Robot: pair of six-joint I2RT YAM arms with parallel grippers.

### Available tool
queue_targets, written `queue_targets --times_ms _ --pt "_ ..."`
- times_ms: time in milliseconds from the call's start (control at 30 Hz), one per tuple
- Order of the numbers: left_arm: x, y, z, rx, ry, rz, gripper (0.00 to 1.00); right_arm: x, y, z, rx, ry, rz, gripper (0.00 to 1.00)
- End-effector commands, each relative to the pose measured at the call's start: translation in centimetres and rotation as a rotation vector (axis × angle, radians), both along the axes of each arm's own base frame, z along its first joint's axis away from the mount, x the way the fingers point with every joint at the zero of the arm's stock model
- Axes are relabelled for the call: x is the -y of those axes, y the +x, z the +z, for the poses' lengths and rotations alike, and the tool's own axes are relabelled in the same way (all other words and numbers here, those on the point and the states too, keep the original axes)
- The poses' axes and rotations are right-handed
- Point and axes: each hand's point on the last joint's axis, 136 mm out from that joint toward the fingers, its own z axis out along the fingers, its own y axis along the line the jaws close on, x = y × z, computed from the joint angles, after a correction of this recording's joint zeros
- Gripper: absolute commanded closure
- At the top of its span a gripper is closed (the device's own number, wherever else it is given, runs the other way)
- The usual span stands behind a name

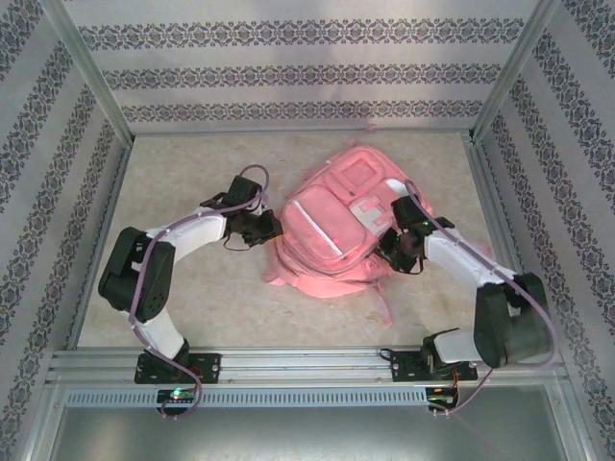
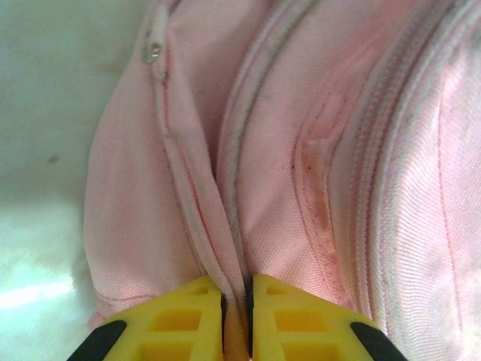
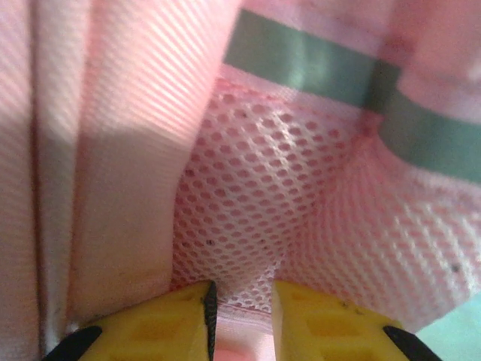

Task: Pack the student bag

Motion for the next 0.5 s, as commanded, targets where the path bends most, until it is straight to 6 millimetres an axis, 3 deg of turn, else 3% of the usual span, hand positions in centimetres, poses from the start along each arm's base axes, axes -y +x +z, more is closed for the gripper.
queue_targets --times_ms 0,100,267,367,467 --pt "-0.6 -1.7 -0.6 -0.052 -0.002 0.015 0.86 -3.4 3.4 1.7 0.123 0.084 0.116 0.72" --pt "-1.3 -0.8 -0.3 -0.049 -0.003 0.037 0.86 -4.1 2.9 1.2 0.105 0.062 0.165 0.73" --pt "-3.2 2.7 1.7 0.015 0.054 0.055 0.87 -5.7 0.4 -0.4 0.055 0.081 0.241 0.8" --pt "-4.7 5.0 2.8 0.047 0.102 0.063 0.85 -8.5 -0.9 -0.4 0.052 0.126 0.36 0.84" --pt "-6.3 7.3 3.7 0.082 0.15 0.083 0.8 -12.6 -2.3 0.4 0.067 0.208 0.504 0.87"
